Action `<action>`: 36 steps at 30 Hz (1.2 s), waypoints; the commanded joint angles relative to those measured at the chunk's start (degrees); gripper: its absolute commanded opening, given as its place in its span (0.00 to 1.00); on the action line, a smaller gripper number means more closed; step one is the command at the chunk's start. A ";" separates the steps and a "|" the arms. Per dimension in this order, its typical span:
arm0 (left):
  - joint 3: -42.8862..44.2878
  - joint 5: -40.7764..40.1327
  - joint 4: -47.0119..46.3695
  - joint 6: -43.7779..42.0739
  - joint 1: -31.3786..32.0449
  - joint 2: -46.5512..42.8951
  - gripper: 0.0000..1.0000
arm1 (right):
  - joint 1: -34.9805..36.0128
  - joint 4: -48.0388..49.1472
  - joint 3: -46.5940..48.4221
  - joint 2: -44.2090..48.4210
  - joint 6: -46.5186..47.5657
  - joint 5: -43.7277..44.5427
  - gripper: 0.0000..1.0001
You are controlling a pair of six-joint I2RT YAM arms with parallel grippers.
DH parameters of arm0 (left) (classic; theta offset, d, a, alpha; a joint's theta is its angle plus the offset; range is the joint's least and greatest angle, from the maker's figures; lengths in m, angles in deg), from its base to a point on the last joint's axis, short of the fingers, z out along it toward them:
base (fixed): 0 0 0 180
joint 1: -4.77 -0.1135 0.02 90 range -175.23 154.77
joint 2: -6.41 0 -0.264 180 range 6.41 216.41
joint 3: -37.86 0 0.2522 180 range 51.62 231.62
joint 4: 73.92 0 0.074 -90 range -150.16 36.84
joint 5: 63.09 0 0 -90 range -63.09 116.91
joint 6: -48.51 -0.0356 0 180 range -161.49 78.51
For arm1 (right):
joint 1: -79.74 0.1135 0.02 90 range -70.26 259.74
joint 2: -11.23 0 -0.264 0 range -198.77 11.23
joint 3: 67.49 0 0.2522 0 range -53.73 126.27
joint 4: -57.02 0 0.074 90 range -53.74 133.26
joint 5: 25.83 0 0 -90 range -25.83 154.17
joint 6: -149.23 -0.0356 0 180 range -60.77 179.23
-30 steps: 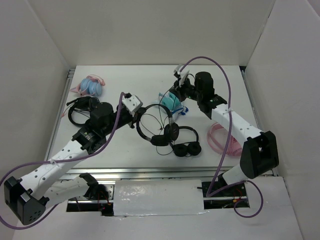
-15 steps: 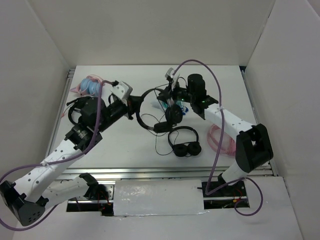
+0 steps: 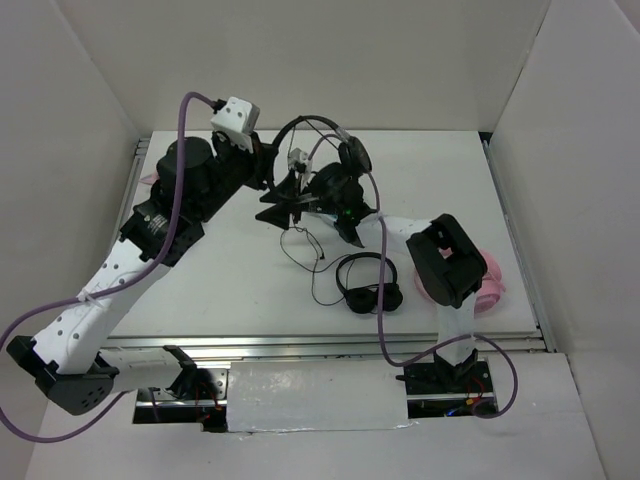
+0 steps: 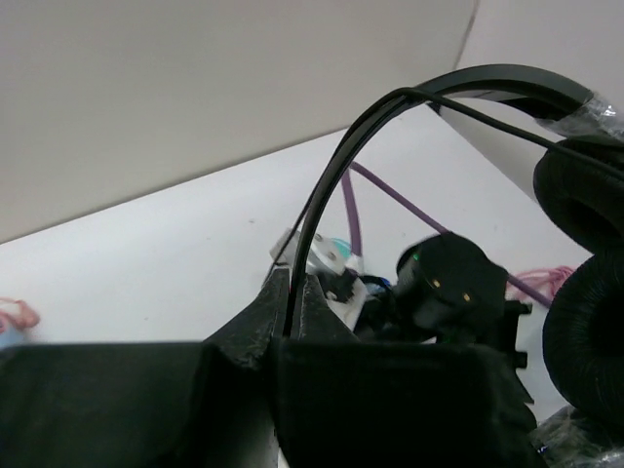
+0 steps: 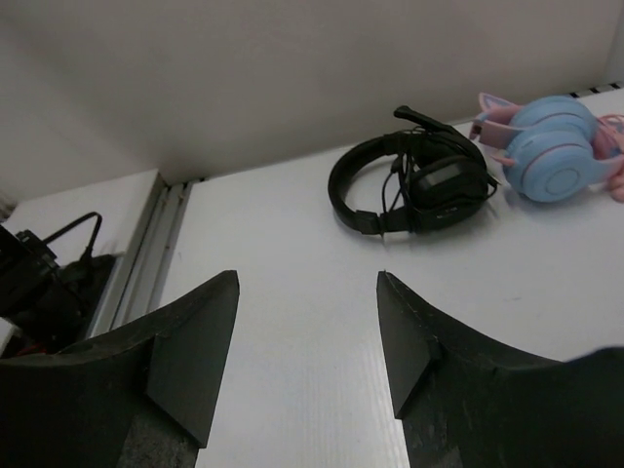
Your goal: Wrap the headphones
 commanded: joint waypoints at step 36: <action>0.81 -7.83 -14.46 2.85 0.40 -10.53 0.00 | -4.74 -5.79 -9.29 13.34 -2.06 21.48 1.00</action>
